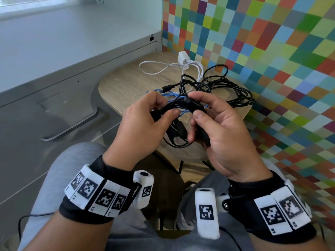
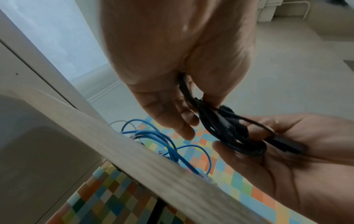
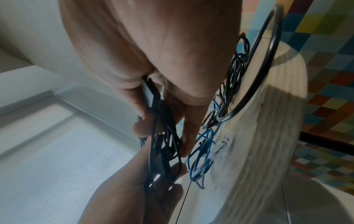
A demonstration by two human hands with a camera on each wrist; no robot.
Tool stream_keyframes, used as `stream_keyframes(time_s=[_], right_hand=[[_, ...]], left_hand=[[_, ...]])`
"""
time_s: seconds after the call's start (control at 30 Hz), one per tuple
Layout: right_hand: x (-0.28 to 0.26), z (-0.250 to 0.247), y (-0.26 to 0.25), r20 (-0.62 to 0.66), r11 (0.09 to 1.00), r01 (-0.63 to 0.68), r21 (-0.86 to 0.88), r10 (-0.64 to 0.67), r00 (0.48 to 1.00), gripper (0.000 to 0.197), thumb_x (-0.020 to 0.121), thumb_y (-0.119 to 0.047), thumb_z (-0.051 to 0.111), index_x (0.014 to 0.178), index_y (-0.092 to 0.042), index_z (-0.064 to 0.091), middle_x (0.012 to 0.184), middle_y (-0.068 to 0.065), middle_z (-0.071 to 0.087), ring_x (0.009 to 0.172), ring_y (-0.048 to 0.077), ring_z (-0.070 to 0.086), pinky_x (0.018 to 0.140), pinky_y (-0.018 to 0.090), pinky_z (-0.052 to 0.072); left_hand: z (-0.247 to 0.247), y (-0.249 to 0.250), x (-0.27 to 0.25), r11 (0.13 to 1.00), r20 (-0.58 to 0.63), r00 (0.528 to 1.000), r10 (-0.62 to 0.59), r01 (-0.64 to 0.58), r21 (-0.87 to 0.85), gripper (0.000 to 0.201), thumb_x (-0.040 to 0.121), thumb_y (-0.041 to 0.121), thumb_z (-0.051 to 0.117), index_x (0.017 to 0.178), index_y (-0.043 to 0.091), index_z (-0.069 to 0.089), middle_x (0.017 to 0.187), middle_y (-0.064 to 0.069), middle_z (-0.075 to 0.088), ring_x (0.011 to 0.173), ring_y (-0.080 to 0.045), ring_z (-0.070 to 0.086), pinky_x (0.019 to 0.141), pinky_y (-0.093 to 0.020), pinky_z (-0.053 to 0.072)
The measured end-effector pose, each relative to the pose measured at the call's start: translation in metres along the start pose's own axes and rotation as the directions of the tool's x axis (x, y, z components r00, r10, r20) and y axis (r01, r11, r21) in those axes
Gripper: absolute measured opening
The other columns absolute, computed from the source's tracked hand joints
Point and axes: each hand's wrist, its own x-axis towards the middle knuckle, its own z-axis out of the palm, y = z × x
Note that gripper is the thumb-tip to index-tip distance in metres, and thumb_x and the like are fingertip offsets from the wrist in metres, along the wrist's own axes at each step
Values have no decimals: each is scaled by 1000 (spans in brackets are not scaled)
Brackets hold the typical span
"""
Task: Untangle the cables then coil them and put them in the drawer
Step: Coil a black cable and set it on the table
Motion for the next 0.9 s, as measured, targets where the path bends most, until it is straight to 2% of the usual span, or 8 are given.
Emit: stream_keyframes(time_s=[0.17,0.23,0.3,0.43,0.57,0.73,0.83,0.9], right_hand=[[-2,-2,-3,52,1000,2,22,-3,999,34,104,5,47,125,-15,64,76,8,56,57,24,59,61,30,55],[-2,-2,-3,76,1000,7,21,-8,997,35,104,5,47,126,-16,63,76,7,56,58,24,60,62,30,55],[-3,-3,-3,88,1000,15,5,-15,996,35,105,5,46,126,-18,62,76,6,55,59,25,61,64,31,55],[-3,-3,-1,71,998,44,-40,-41,997,35,105,6,46,126,-18,61,75,5,57,59,26,62,68,32,58],[-4,0,1,51,993,93,-77,-89,995,35,104,6,48,126,-17,62,79,14,59,63,26,66,76,30,59],[-4,3,3,16,983,139,-120,-138,990,34,101,6,57,125,-15,66,90,14,66,72,27,70,74,35,60],[-2,2,6,-20,978,142,-154,-146,989,34,99,8,59,123,-15,67,96,9,74,86,27,75,82,30,59],[0,2,9,-32,973,135,-185,-144,989,34,99,7,59,123,-16,67,100,10,76,93,27,76,84,29,59]], left_hand=[[8,5,-3,977,49,998,-32,42,-211,15,95,27,67,92,26,53,89,0,75,86,-20,73,80,-50,60],[8,7,-4,962,54,998,-42,55,-269,12,93,27,66,91,24,54,86,0,74,81,-21,72,75,-50,61],[8,8,-4,970,38,999,-28,36,-242,12,91,29,67,89,26,55,81,4,69,73,-15,68,68,-43,57],[11,10,-5,994,-20,1000,-24,22,-104,15,93,32,68,91,28,54,81,5,69,74,-18,69,69,-46,57],[13,13,-4,1000,-85,996,-17,19,22,17,95,32,68,91,30,51,80,8,68,70,-10,63,62,-29,49],[12,8,-3,984,-22,996,-85,81,-161,15,97,22,67,94,25,52,73,2,69,64,-23,65,58,-37,50],[8,2,2,950,24,997,-74,78,-301,16,95,14,69,93,20,54,85,6,70,76,-12,67,72,-35,53],[4,-1,5,925,56,996,-71,87,-369,17,93,10,71,91,17,55,84,8,66,77,-7,62,73,-31,50]])
